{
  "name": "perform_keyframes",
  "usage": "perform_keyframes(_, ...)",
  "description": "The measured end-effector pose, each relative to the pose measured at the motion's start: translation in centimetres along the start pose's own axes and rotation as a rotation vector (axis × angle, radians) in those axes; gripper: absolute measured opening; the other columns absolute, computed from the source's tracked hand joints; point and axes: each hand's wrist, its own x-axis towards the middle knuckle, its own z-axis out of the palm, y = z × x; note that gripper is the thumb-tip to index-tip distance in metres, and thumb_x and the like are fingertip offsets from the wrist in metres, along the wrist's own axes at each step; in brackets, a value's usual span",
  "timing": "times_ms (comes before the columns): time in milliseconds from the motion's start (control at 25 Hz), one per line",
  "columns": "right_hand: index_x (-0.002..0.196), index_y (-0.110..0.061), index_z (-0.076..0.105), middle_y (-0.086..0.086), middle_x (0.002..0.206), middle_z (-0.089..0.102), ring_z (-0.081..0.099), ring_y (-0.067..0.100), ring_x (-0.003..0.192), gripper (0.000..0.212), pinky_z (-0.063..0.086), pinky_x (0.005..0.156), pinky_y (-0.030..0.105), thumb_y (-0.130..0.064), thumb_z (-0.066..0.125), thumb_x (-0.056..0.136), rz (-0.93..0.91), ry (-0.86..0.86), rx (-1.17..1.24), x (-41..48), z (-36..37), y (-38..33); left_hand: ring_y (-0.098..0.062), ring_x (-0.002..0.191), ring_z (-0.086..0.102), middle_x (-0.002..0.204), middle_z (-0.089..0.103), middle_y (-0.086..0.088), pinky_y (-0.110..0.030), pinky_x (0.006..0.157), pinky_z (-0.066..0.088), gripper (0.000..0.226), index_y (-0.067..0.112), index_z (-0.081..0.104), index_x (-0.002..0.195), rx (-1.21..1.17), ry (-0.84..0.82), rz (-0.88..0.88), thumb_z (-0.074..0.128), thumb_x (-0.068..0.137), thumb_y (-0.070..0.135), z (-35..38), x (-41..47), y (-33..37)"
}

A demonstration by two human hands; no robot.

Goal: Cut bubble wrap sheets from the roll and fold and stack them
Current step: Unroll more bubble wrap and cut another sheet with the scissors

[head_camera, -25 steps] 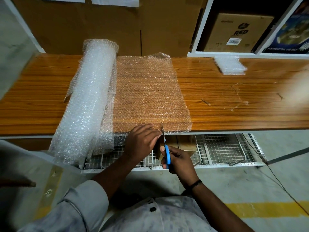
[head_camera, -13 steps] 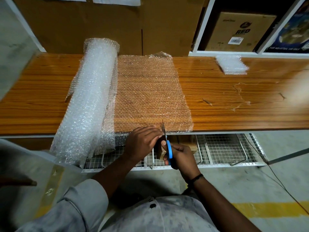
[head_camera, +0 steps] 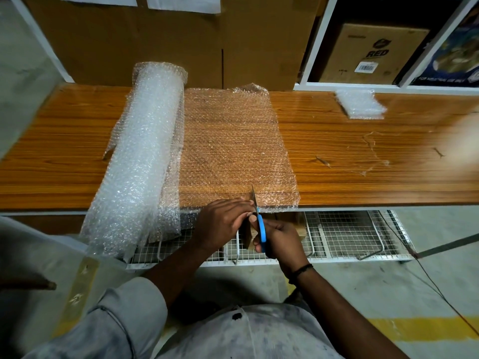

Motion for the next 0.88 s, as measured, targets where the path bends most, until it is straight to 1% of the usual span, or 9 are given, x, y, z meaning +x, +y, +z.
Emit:
perform_keyframes(80,0.087,-0.019,0.084,0.016,0.058,0.059,0.049,0.02,0.046,0.018,0.032,0.04,0.019,-0.032,0.074,0.094,-0.002,-0.001,-0.01,0.1,0.1,0.1,-0.011,0.115,0.069,0.121,0.075,0.006,-0.037,0.09,0.057,0.023,0.02,0.077,0.114,-0.011,-0.014,-0.002,0.06,0.099,0.02,0.1,0.0,-0.2)
perform_keyframes(160,0.091,-0.016,0.083,0.013,0.056,0.059,0.048,0.015,0.041,0.018,0.032,0.04,0.018,-0.032,0.074,0.094,0.018,0.0,-0.026,0.3,0.0,0.0,-0.01,0.117,0.068,0.122,0.074,0.007,-0.037,0.092,0.056,0.023,0.02,0.077,0.114,-0.015,-0.022,-0.005,0.061,0.098,0.019,0.2,0.0,-0.4)
perform_keyframes(240,0.087,-0.014,0.082,0.013,0.055,0.061,0.046,0.012,0.037,0.024,0.031,0.04,0.018,-0.036,0.073,0.095,0.038,0.014,-0.066,0.6,-0.1,-0.2,-0.011,0.117,0.068,0.122,0.074,0.007,-0.037,0.093,0.056,0.023,0.021,0.077,0.115,-0.023,-0.026,-0.01,0.063,0.097,0.017,0.2,0.0,-0.5)
perform_keyframes(320,0.081,-0.012,0.081,0.016,0.058,0.063,0.048,0.012,0.038,0.03,0.033,0.039,0.018,-0.038,0.073,0.095,0.039,0.033,-0.1,1.0,-0.1,-0.3,-0.011,0.117,0.068,0.122,0.074,0.007,-0.037,0.092,0.056,0.024,0.021,0.076,0.115,-0.036,-0.029,-0.019,0.062,0.096,0.017,0.2,-0.2,-0.5)
perform_keyframes(400,0.082,-0.011,0.081,0.018,0.061,0.064,0.051,0.013,0.039,0.03,0.034,0.04,0.017,-0.037,0.074,0.094,0.024,0.04,-0.112,1.2,0.1,-0.4,-0.011,0.116,0.069,0.122,0.074,0.007,-0.037,0.091,0.057,0.024,0.021,0.076,0.115,-0.052,-0.029,-0.025,0.061,0.097,0.018,0.1,-0.1,-0.5)
perform_keyframes(520,0.082,-0.009,0.08,0.017,0.059,0.063,0.049,0.012,0.037,0.03,0.035,0.039,0.017,-0.036,0.074,0.095,0.014,0.036,-0.139,1.4,0.2,-0.5,-0.011,0.115,0.069,0.122,0.074,0.007,-0.036,0.092,0.057,0.023,0.02,0.075,0.115,-0.073,-0.031,-0.022,0.061,0.098,0.019,0.0,0.1,-0.5)
perform_keyframes(680,0.076,0.006,0.073,0.016,0.056,0.062,0.048,0.015,0.038,0.046,0.031,0.039,0.017,-0.036,0.074,0.094,0.045,0.063,-0.144,1.8,-0.1,-1.0,-0.016,0.112,0.071,0.123,0.074,0.004,-0.036,0.091,0.058,0.03,0.018,0.074,0.122,-0.048,-0.033,-0.032,0.059,0.095,0.018,0.1,-0.1,-0.8)
perform_keyframes(760,0.075,0.006,0.073,0.016,0.057,0.062,0.049,0.016,0.038,0.048,0.03,0.039,0.018,-0.037,0.073,0.095,0.051,0.067,-0.143,2.1,-0.1,-1.3,-0.018,0.11,0.071,0.122,0.074,0.001,-0.036,0.091,0.058,0.033,0.015,0.073,0.123,-0.038,-0.044,-0.039,0.057,0.095,0.02,0.0,-0.1,-0.9)
perform_keyframes(880,0.075,0.009,0.07,0.018,0.057,0.061,0.043,0.018,0.038,0.051,0.029,0.04,0.019,-0.037,0.069,0.098,0.042,0.053,-0.168,2.9,0.1,-1.3,-0.019,0.102,0.074,0.116,0.076,-0.002,-0.033,0.086,0.06,0.032,0.012,0.075,0.119,-0.035,-0.025,-0.025,0.057,0.094,0.021,-0.2,0.0,-0.8)
